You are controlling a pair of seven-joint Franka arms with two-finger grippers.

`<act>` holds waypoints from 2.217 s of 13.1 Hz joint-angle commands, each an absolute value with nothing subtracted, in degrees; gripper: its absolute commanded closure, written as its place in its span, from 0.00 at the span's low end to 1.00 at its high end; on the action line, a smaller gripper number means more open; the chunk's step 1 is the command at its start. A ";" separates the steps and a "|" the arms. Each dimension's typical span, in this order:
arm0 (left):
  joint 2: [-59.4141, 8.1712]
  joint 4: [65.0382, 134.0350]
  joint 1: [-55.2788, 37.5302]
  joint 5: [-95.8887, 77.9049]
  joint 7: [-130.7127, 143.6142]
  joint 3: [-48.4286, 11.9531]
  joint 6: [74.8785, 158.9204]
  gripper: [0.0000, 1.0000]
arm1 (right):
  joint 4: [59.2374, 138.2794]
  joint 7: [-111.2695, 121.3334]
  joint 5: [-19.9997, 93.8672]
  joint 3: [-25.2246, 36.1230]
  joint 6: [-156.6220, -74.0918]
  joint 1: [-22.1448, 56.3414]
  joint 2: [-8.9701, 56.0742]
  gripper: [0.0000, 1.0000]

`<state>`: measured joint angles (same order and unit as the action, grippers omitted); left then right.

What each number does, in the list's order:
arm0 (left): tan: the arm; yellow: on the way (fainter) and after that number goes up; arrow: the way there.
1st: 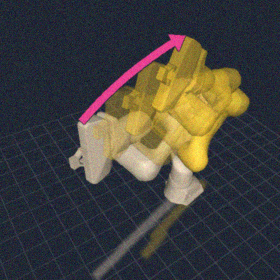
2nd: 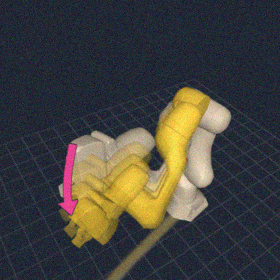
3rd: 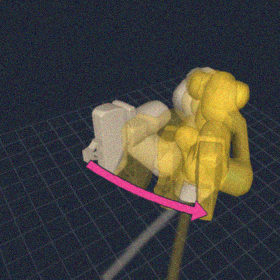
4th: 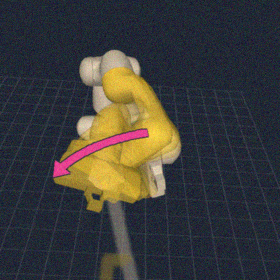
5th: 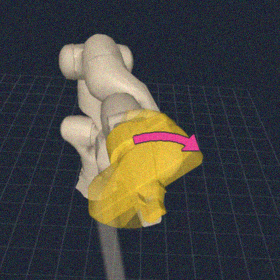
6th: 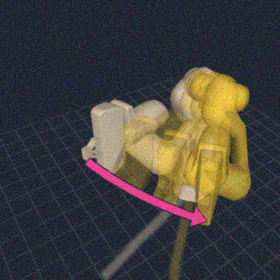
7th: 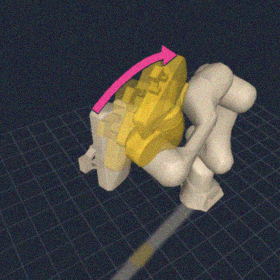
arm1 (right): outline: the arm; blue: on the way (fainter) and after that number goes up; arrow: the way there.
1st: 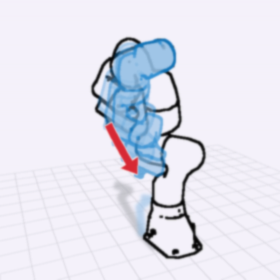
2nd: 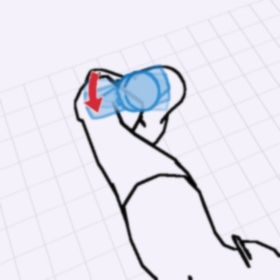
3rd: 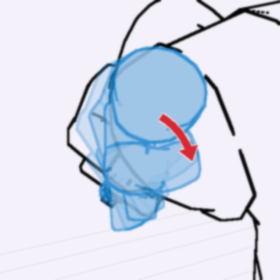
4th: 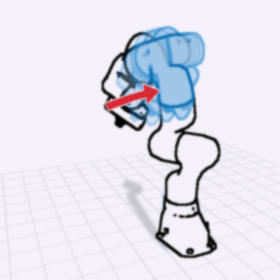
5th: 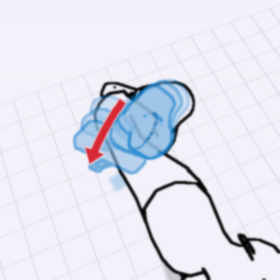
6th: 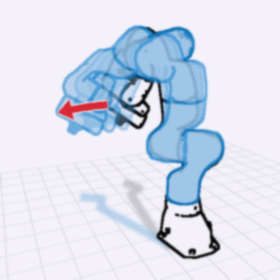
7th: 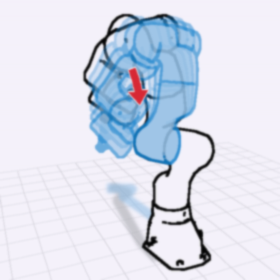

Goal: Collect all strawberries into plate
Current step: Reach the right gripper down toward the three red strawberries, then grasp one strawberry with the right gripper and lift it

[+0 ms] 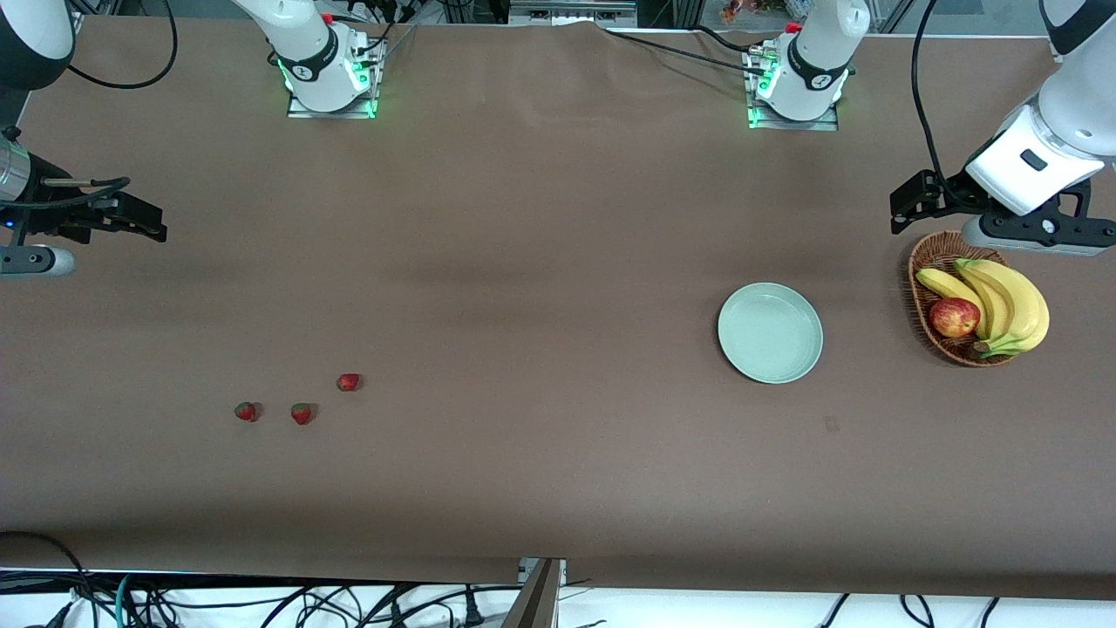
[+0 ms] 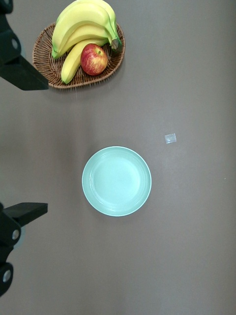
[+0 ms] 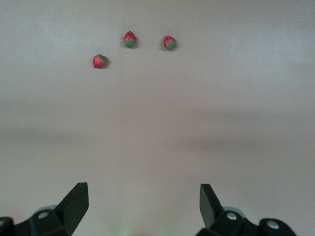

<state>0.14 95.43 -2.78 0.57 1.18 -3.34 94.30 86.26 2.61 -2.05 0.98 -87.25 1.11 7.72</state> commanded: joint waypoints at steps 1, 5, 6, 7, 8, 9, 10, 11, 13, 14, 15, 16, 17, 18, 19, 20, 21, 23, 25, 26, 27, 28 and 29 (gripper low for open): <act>-0.53 93.96 -2.46 1.14 0.62 -3.60 93.34 0.00 | 85.96 2.63 -1.67 0.88 -86.92 0.97 7.38 0.00; -0.53 93.96 -2.46 1.14 0.70 -3.52 93.43 0.00 | 85.96 2.37 -1.06 0.79 -87.89 1.05 8.43 0.00; -0.53 93.96 -2.46 1.14 0.70 -3.52 93.43 0.00 | 86.04 2.29 0.08 0.79 -88.76 1.14 9.83 0.00; -0.53 93.96 -2.46 1.14 0.70 -3.52 93.43 0.00 | 86.04 2.37 0.44 0.79 -90.86 1.23 11.76 0.00; -0.53 93.96 -2.46 1.14 0.70 -3.52 93.43 0.00 | 86.04 2.63 0.61 0.70 -92.71 1.58 14.13 0.00; -0.53 93.96 -2.46 1.14 0.70 -3.52 93.43 0.00 | 86.04 2.72 0.35 0.70 -94.81 2.89 16.06 0.00; -0.53 93.96 -2.46 1.14 0.70 -3.52 93.34 0.00 | 86.04 2.72 -0.08 0.70 -97.44 3.68 17.82 0.00; -0.53 93.96 -2.46 1.14 0.70 -3.52 93.43 0.00 | 86.04 2.72 0.09 0.70 -99.65 3.78 20.19 0.00; -0.53 93.96 -2.46 1.14 0.70 -3.52 93.34 0.00 | 86.04 2.72 0.09 0.70 -103.43 3.87 23.54 0.00; -0.53 93.96 -2.46 1.14 0.70 -3.52 93.34 0.00 | 86.04 2.72 0.00 0.70 -105.19 3.87 25.12 0.00; -0.53 93.96 -2.46 1.14 0.62 -3.52 93.34 0.00 | 86.04 2.72 0.09 0.70 -106.77 3.87 26.62 0.00; -0.53 93.96 -2.46 1.14 0.70 -3.52 93.34 0.00 | 86.04 2.72 0.09 0.70 -108.79 4.04 28.20 0.00; -0.53 93.96 -2.46 1.14 0.70 -3.52 93.43 0.00 | 86.13 2.55 0.00 0.70 -110.90 4.65 29.78 0.00; -0.53 93.96 -2.46 1.14 0.70 -3.43 93.43 0.00 | 86.13 2.55 -0.09 0.70 -112.92 5.01 31.36 0.00; -0.53 93.96 -2.46 1.14 0.70 -3.43 93.34 0.00 | 86.13 2.55 -0.09 0.70 -114.77 5.10 32.68 0.00; -0.53 93.96 -2.46 1.14 0.70 -3.43 93.34 0.00 | 86.13 2.46 -0.09 0.70 -116.87 5.18 34.09 0.00; -0.53 93.96 -2.46 1.14 0.62 -3.51 93.34 0.00 | 86.22 2.46 -0.09 0.70 -119.07 5.27 35.32 0.00; -0.53 93.96 -2.46 1.14 0.62 -3.43 93.43 0.00 | 86.22 2.46 -0.09 0.70 -124.16 5.45 38.30 0.00; -0.53 93.96 -2.46 1.14 0.62 -3.43 93.43 0.00 | 86.13 2.63 -0.09 0.79 -130.83 5.36 41.64 0.00; -0.53 93.96 -2.46 1.14 0.62 -3.43 93.34 0.00 | 86.13 2.72 -0.09 0.79 -133.83 5.36 43.14 0.00; -0.53 93.96 -2.46 1.14 0.62 -3.43 93.34 0.00 | 86.13 2.72 -0.09 0.70 -136.21 5.36 44.37 0.00; -0.53 93.96 -2.46 1.14 0.62 -3.43 93.43 0.00 | 86.13 2.72 -0.09 0.70 -137.71 5.36 45.25 0.00; -0.53 93.96 -2.46 1.14 0.62 -3.43 93.43 0.00 | 86.13 2.72 -0.09 0.70 -138.25 5.36 45.79 0.00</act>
